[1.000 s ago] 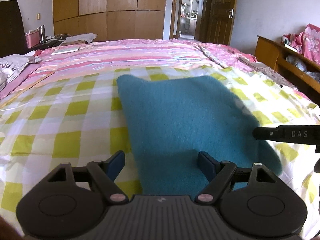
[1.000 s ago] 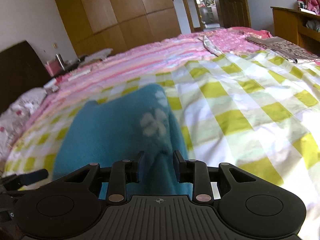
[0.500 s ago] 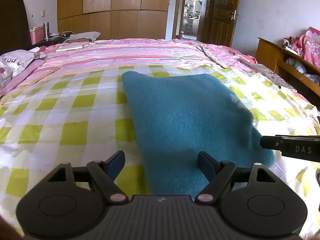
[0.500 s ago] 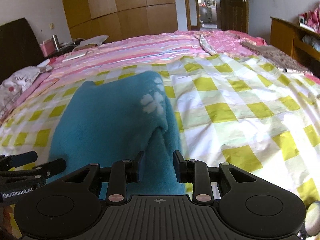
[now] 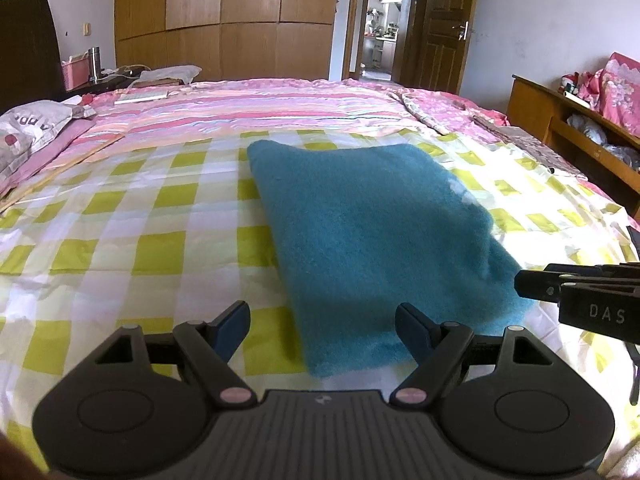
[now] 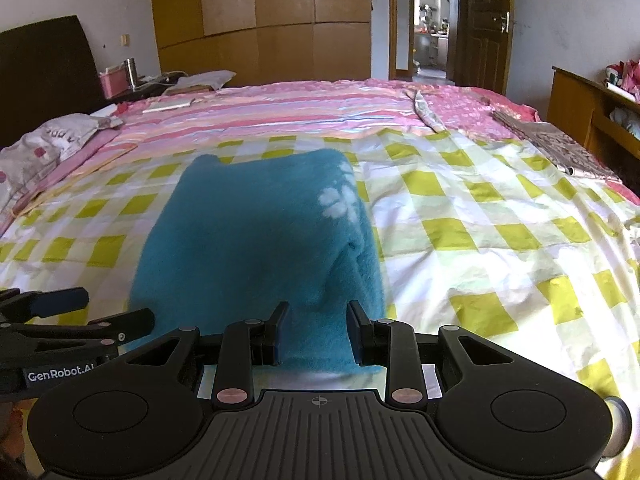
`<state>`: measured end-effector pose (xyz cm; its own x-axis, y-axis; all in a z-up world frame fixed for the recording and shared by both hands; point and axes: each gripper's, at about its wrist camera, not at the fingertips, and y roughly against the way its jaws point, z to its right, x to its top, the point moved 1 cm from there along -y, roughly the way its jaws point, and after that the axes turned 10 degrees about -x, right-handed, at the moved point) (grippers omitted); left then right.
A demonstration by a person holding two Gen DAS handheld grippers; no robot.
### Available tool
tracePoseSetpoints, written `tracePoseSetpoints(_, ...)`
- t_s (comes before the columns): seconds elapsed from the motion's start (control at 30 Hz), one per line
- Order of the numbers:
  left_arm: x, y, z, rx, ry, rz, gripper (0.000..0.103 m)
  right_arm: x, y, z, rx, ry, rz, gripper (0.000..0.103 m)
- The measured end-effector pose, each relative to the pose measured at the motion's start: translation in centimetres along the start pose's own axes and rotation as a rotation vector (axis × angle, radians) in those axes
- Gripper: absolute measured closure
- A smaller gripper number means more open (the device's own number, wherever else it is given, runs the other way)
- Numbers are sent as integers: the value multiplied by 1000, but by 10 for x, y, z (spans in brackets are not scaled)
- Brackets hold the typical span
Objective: Fold small clothes
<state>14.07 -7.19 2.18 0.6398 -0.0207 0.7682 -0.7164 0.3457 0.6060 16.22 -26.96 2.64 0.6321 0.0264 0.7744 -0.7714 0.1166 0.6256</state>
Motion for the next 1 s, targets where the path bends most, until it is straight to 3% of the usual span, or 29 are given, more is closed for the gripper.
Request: tracePoseSetpoints(1.0, -23, 9, 13, 10, -54, -30, 18, -39, 17, -17, -11, 69, -8, 72)
